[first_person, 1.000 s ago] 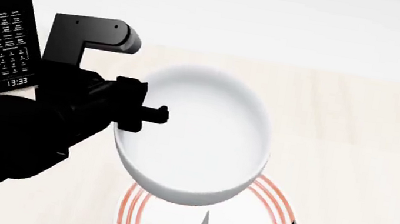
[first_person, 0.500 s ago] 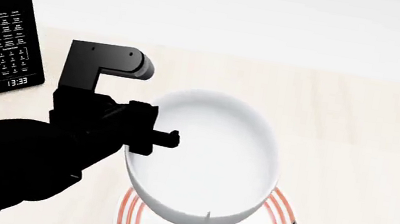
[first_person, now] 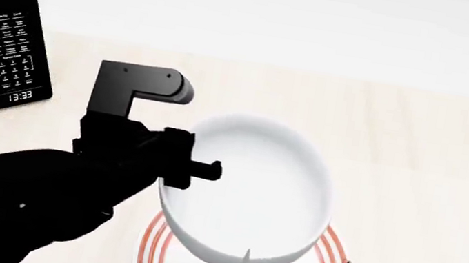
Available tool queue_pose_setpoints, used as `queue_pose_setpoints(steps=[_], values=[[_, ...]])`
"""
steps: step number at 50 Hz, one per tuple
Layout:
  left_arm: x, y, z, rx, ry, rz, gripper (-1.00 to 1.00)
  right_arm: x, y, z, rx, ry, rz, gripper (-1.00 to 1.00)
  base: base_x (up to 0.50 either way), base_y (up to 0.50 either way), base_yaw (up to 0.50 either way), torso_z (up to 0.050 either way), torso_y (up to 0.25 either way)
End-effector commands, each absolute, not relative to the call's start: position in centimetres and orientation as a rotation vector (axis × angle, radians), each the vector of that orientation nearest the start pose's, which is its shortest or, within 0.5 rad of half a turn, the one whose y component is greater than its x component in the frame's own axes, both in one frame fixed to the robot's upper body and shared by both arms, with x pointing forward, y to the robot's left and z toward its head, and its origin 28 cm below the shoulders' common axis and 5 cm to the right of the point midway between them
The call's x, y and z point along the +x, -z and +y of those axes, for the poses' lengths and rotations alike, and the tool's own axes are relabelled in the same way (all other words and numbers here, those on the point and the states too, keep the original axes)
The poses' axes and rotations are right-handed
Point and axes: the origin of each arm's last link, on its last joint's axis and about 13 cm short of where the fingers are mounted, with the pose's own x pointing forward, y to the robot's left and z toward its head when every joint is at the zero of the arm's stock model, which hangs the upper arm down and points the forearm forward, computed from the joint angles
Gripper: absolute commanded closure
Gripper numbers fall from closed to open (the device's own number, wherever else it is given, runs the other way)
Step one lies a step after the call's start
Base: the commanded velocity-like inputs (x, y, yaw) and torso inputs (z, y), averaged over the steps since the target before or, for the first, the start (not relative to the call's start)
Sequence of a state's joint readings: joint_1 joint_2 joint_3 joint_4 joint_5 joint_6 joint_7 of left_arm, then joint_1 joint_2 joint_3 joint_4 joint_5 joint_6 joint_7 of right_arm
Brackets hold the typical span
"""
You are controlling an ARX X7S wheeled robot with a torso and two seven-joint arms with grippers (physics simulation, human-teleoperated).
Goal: Pick up the white bowl and put it on the plate.
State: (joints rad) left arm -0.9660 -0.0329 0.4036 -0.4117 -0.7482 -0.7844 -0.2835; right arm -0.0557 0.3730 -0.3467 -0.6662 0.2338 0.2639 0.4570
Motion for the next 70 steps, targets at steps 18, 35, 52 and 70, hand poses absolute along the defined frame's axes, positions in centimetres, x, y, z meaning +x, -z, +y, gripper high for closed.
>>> queue_pose_setpoints(steps=[18,35,52,70], values=[[36.8,-15.0,11.6,-0.202,0.323,0.398,1.00,16.8,-10.7,-8.2,-0.020,-0.048,-0.224,-1.00,0.00,0.00,0.00,0.000,0.001],[37.0,-13.5,11.7,-0.206,0.310,0.424,1.00,16.8,-10.6,-8.2,-0.021,-0.049,-0.221,-1.00,0.00,0.00,0.00,0.000,0.001],[37.0,-12.8,11.5,-0.214,0.317,0.442,1.00,16.8,-10.6,-8.2,-0.022,-0.051,-0.220,-1.00,0.00,0.00,0.00,0.001,0.000],[36.8,-12.1,11.3,-0.205,0.321,0.456,1.00,16.9,-10.6,-8.2,-0.021,-0.053,-0.220,-1.00,0.00,0.00,0.00,0.000,0.001]])
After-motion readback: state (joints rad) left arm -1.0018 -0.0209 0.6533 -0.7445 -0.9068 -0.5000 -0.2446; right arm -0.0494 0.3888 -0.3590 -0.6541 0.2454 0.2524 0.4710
